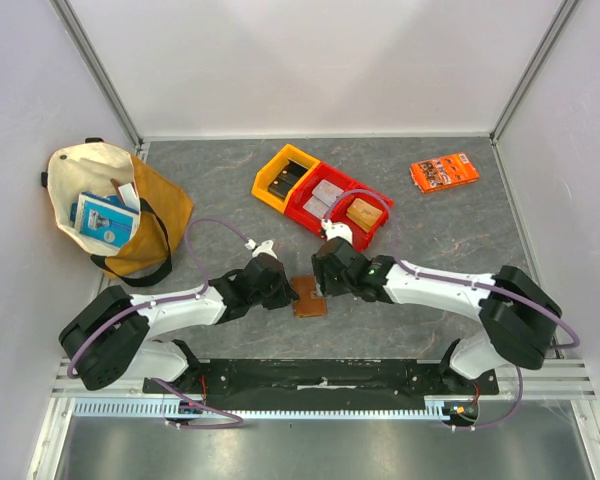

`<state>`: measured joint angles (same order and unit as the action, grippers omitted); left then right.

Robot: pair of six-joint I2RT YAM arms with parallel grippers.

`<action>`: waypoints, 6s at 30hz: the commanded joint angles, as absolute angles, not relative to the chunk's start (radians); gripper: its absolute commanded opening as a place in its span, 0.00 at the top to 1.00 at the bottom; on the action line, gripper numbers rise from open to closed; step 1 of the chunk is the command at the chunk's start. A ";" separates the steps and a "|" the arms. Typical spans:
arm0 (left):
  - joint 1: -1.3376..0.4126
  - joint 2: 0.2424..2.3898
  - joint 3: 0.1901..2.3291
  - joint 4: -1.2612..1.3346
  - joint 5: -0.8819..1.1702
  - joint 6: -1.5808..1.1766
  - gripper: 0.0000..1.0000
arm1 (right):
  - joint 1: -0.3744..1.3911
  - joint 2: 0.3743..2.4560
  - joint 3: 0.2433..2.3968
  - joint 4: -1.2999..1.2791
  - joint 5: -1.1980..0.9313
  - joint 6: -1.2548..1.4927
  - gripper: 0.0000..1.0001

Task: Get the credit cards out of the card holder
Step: Open the card holder at the center of the board.

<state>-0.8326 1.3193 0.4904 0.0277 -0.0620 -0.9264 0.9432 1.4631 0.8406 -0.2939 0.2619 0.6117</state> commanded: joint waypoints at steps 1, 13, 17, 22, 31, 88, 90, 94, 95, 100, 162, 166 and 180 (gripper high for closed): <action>-0.831 1.307 0.466 -0.035 -0.109 -0.913 0.98 | 0.976 1.564 0.925 -0.225 0.209 0.610 0.36; -0.833 1.281 0.445 -0.028 -0.124 -0.923 0.98 | 0.997 1.687 0.943 -0.264 0.274 0.621 0.52; -0.833 1.267 0.440 -0.043 -0.136 -0.923 0.98 | 0.997 1.703 0.950 -0.343 0.369 0.624 0.63; -0.833 1.253 0.434 -0.064 -0.147 -0.917 0.98 | 0.997 1.703 0.960 -0.475 0.540 0.637 0.75; -0.833 1.224 0.413 -0.084 -0.147 -0.920 0.98 | 0.996 1.687 0.980 -0.597 0.710 0.658 0.85; -0.844 1.342 0.594 -0.087 -0.227 -0.720 0.17 | 0.766 1.436 0.516 0.210 -0.083 0.799 1.00; -0.868 1.330 0.610 -0.116 -0.250 -0.704 0.08 | 0.741 1.440 0.468 0.290 -0.132 0.834 1.00; -0.960 1.321 0.673 -0.190 -0.330 -0.673 0.04 | 0.704 1.492 0.397 0.455 -0.222 0.896 1.00; -0.985 1.325 0.689 -0.215 -0.351 -0.669 0.04 | 0.695 1.515 0.382 0.497 -0.241 0.911 1.00; -1.077 1.383 0.765 -0.297 -0.445 -0.666 0.03 | 0.669 1.592 0.327 0.672 -0.325 0.974 1.00; -0.910 1.497 0.778 -0.505 -0.631 -0.673 0.65 | 0.667 1.474 0.426 0.273 -0.290 0.724 0.99; -0.890 1.502 0.753 -0.469 -0.582 -0.669 0.83 | 0.667 1.447 0.459 0.212 -0.288 0.701 0.95; -0.896 1.459 0.727 -0.430 -0.472 -0.683 0.98 | 0.667 1.247 0.695 -0.075 -0.253 0.606 0.57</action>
